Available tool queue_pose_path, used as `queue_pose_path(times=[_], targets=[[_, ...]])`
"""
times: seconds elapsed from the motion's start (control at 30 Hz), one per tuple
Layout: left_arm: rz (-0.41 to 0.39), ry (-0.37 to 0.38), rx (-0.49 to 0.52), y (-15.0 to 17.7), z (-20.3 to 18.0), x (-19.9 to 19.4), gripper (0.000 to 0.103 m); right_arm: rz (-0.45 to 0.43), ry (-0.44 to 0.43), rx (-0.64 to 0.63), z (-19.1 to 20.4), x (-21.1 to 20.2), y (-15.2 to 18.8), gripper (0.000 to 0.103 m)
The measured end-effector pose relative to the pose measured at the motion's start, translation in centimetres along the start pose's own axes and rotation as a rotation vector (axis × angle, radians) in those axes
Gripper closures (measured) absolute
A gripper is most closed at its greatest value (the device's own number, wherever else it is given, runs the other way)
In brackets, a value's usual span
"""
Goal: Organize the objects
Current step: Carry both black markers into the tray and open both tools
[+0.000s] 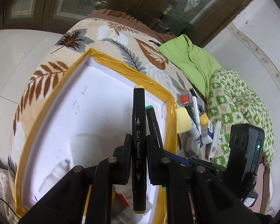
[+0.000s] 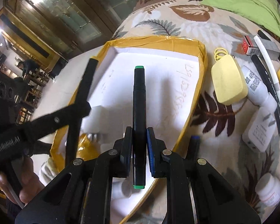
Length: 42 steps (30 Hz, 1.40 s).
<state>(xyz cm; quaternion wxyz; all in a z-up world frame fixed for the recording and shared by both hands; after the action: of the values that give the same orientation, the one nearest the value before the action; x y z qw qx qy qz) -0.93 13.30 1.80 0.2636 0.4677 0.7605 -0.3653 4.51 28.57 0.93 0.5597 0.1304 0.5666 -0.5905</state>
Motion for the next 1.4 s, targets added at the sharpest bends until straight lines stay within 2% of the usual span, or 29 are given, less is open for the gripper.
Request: queue_pose_path(times=[0.53, 0.97, 1.17, 1.4], targets=[[0.029, -0.069, -0.047, -2.8, 1.9, 3.3, 0.09, 0.011, 0.041, -0.017, -0.6, 2.0, -1.3, 0.089], [0.076, -0.122, -0.06, -3.2, 3.3, 6.2, 0.09, 0.037, 0.113, -0.068, 0.1, 2.7, -1.7, 0.089], [0.068, -0.105, -0.059, -3.0, 4.0, 6.1, 0.09, 0.088, 0.237, -0.166, 1.7, 3.4, -1.5, 0.089], [0.049, -0.096, -0.066, -3.1, 4.5, 5.9, 0.09, 0.144, 0.283, -0.179, 1.7, 4.3, -1.9, 0.089]])
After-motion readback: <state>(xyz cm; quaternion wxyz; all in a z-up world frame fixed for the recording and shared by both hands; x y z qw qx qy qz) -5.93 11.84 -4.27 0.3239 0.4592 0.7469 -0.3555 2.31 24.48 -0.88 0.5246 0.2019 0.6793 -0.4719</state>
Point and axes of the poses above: each gripper's, at about its wrist camera, not at the fingertips, and x roughly the way its jaws point, z to its left, y to its underside, the point moved 2 cm from there along x, roughly the way its jaws point, and after that the axes turned 15 degrees about -x, right-handed, at the moved point
